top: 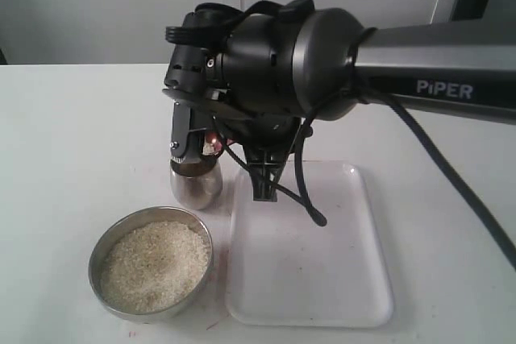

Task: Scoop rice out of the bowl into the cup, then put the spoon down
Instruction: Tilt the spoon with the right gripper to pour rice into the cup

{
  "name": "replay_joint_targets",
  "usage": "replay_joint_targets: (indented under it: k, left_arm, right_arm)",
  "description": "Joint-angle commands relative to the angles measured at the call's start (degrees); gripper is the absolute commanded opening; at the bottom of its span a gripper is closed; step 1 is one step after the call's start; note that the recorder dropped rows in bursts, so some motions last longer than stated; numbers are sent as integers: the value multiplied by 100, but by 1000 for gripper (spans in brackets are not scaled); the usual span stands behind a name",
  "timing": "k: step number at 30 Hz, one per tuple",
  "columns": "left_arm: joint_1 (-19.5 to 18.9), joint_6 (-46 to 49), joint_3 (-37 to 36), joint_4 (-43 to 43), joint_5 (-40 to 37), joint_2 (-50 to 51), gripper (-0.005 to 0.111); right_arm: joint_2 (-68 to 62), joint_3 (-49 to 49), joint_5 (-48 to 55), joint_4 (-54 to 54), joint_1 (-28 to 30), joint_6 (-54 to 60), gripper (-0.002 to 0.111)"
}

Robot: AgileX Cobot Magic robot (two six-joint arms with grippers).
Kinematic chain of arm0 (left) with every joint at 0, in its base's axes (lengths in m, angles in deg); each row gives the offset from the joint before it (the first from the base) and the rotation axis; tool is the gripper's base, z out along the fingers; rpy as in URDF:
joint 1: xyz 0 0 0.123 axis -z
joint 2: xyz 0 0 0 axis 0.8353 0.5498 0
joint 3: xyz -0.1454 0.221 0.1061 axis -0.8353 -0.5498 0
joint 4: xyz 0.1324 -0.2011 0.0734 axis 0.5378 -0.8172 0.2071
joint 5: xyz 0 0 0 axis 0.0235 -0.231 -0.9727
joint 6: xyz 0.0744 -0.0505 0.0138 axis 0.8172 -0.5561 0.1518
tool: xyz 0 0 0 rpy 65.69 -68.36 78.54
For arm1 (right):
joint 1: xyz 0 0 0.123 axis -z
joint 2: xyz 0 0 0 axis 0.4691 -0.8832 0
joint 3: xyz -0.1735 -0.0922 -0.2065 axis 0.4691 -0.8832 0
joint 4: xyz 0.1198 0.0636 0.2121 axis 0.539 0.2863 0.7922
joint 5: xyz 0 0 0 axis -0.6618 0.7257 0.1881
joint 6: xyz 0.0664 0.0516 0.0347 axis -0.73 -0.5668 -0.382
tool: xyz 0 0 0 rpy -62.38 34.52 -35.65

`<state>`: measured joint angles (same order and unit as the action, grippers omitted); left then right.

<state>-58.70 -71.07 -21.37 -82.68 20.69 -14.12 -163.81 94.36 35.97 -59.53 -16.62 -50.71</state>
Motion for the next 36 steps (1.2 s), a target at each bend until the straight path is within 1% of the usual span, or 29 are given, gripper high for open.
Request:
replay_joint_targets:
  k: [1,22,36]
  left_arm:
    - [16,-8,35,-64,34,5,14]
    - [16,-8,35,-64,34,5,14]
    - [16,-8,35,-64,34,5,14]
  right_arm:
    - [8,36,-20,-52,2,166,0]
    - [8,36,-32,-319,-7,456,0]
    - [8,36,-123,-1080,-270,456,0]
